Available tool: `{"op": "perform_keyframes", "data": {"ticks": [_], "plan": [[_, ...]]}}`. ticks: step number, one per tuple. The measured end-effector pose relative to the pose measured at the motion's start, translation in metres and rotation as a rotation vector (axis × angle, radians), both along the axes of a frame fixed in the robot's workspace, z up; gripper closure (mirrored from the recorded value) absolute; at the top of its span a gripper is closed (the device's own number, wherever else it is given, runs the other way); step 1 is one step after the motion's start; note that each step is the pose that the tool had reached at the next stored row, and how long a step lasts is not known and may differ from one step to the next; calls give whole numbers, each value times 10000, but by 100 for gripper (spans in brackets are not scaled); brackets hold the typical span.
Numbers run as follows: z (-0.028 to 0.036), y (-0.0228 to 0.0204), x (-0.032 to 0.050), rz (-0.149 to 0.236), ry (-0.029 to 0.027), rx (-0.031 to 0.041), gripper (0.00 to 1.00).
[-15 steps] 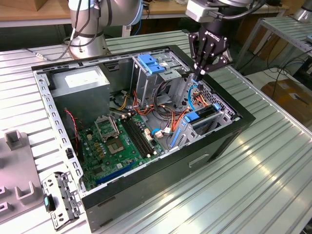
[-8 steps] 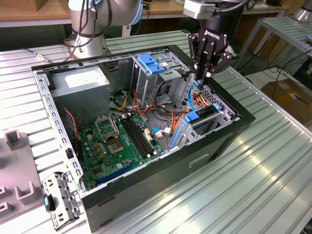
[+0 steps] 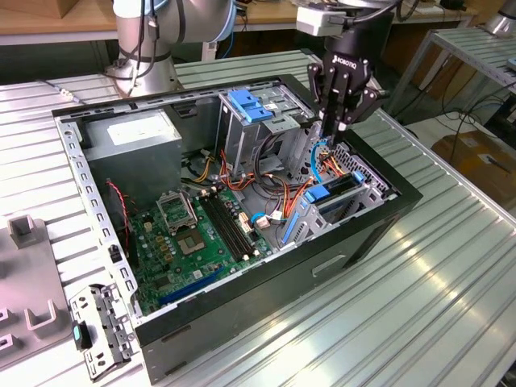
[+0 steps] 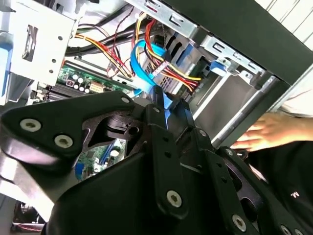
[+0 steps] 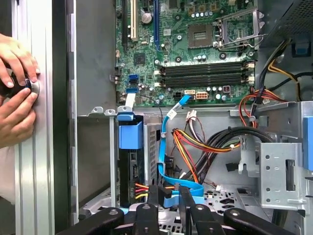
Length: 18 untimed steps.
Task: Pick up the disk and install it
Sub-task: 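Insert the second disk wire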
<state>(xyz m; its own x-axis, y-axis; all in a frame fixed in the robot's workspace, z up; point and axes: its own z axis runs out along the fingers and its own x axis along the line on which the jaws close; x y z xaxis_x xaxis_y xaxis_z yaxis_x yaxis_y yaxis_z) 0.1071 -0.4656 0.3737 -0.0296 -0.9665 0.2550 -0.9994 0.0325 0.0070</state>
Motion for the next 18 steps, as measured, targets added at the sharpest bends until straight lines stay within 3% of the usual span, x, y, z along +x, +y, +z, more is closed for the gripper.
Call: {"op": "perform_keyframes", "data": {"ticks": [3, 4, 6, 7, 9, 18], "plan": [[-51, 0, 0, 1, 0, -30, 69], [-71, 0, 1, 1, 0, -89, 71], [-98, 0, 1, 1, 0, -240, 83], [-108, 0, 1, 1, 0, -260, 84], [-121, -11, -2, -1, -6, -264, 84], [-178, -168, -106, 23, -197, -240, 84]]}}
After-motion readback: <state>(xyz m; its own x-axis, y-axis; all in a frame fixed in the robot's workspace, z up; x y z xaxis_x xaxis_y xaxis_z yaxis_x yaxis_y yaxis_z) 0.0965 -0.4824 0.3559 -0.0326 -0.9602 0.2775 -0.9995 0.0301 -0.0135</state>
